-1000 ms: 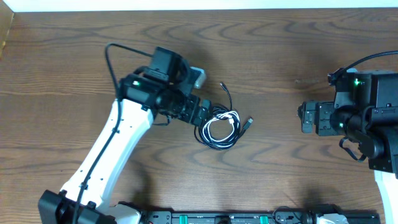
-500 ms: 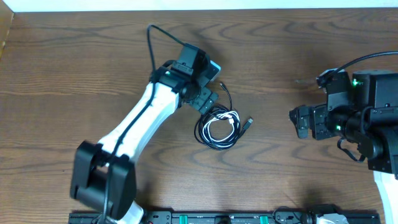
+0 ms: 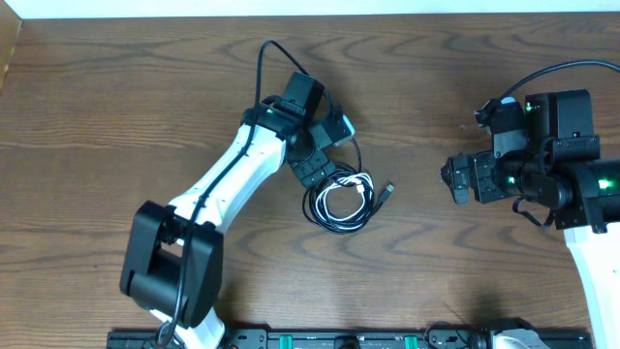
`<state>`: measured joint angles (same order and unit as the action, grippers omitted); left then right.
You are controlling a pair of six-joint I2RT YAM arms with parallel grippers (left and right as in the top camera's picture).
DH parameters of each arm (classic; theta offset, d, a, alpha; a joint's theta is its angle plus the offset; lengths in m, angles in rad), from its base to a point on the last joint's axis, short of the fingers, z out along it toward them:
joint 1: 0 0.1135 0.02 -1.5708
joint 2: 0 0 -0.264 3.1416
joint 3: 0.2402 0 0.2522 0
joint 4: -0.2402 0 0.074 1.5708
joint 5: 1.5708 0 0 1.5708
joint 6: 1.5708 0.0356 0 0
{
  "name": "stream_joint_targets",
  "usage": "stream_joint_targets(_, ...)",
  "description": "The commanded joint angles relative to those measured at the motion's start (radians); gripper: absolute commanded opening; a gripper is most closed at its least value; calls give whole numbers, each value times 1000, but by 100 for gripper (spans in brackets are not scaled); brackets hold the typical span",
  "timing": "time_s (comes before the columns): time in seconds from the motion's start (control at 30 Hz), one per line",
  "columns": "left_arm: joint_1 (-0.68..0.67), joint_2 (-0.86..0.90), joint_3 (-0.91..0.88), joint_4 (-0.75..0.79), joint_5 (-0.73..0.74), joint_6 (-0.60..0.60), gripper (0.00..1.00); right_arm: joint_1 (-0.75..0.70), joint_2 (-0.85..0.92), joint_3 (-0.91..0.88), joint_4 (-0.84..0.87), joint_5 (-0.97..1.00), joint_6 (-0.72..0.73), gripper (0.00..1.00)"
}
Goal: Untangle cables
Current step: 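Move the left gripper over the black-and-white cable bundle and descend, then grasp the cable bundle with the left gripper and lift it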
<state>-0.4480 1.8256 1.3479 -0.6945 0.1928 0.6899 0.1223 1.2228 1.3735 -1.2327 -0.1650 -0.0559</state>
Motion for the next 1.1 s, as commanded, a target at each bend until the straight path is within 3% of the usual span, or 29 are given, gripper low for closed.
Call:
stream_joint_targets(0.0, 0, 55, -2, -7, 72, 82, 86, 14, -5, 14, 27, -15, -12, 99)
stream_joint_targets(0.17, 0, 121, -2, -8, 89, 88, 85, 50, -5, 14, 48, -14, -12, 99)
stream_joint_targets(0.3, 0, 124, -2, -7, 109, 106, 78, 63, -5, 14, 64, -14, -9, 99)
stream_joint_targets(0.37, 0, 124, -2, -6, 129, 114, 62, 63, -5, 14, 69, -14, -4, 99)
stream_joint_targets(0.4, 0, 124, -2, -3, 137, 121, 49, 63, -5, 14, 71, -14, -1, 99)
stream_joint_targets(0.43, 0, 124, -2, 0, 137, 121, 44, 63, -5, 14, 71, -14, -1, 99)
stream_joint_targets(0.47, 0, 124, -2, 4, 136, 122, 29, 63, -5, 14, 71, -14, -1, 99)
stream_joint_targets(0.53, 0, 124, -2, 6, 136, 122, 9, 63, -5, 14, 71, -14, 0, 99)
stream_joint_targets(0.57, 0, 124, -2, 7, 136, 122, 8, 63, -5, 14, 71, -14, 8, 99)
stream_joint_targets(0.8, 0, 124, -2, 23, 137, 121, 8, 63, -5, 14, 80, -14, 11, 99)
stream_joint_targets(0.83, 0, 124, -2, 24, 137, 121, 15, 63, -5, 14, 80, -14, 11, 99)
stream_joint_targets(0.87, 0, 124, -2, 23, 137, 113, 38, 63, -5, 14, 78, -14, 11, 99)
stream_joint_targets(0.93, 0, 124, -2, 24, 137, 110, 59, 63, -4, 14, 78, -14, 11, 99)
stream_joint_targets(1.0, 0, 124, -2, 31, 137, 110, 65, 63, -4, 14, 80, -14, 10, 99)
stream_joint_targets(1.07, 0, 124, -2, 43, 137, 110, 66, 63, -4, 14, 80, -14, 11, 99)
